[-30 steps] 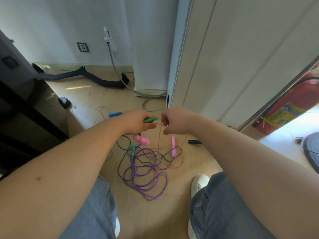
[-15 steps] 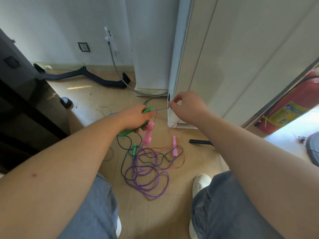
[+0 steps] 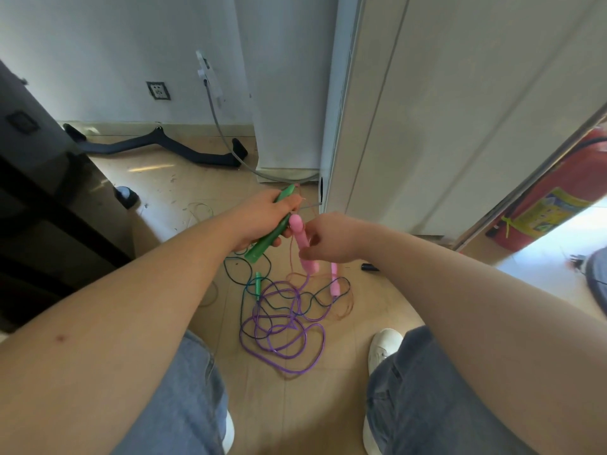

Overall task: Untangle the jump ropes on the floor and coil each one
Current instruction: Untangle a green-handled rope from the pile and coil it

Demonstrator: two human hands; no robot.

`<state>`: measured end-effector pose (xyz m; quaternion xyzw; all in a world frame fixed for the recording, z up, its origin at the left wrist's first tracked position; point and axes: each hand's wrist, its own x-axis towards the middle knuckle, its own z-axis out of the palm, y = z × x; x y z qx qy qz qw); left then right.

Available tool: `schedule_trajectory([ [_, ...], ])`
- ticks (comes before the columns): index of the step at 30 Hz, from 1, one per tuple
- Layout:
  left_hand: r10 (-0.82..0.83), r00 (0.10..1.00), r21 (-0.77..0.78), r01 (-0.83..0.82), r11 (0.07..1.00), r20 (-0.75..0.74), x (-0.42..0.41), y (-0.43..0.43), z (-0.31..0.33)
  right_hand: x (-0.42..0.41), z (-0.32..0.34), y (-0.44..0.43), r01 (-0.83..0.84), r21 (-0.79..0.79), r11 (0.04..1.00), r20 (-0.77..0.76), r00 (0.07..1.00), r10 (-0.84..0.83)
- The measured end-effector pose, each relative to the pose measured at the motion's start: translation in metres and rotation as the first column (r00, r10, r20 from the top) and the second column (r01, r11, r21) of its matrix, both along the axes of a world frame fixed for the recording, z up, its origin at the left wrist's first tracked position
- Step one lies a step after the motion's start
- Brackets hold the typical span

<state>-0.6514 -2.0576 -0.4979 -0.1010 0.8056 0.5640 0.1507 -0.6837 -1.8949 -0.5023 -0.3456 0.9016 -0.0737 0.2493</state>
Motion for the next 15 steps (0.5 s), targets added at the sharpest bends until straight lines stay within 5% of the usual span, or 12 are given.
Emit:
schedule_trajectory([
  [11,0.074,0.997,-0.053,-0.074,0.996,-0.005,-0.005,-0.003,0.0,-0.003,-0.011,0.006,-0.061,0.377,0.924,-0.113,0.987,0.112],
  [15,0.102,0.995,0.019,-0.102,0.995,-0.004,-0.006,-0.006,-0.004,-0.003,-0.008,0.008,-0.016,0.125,0.992,-0.008,1.0,0.018],
])
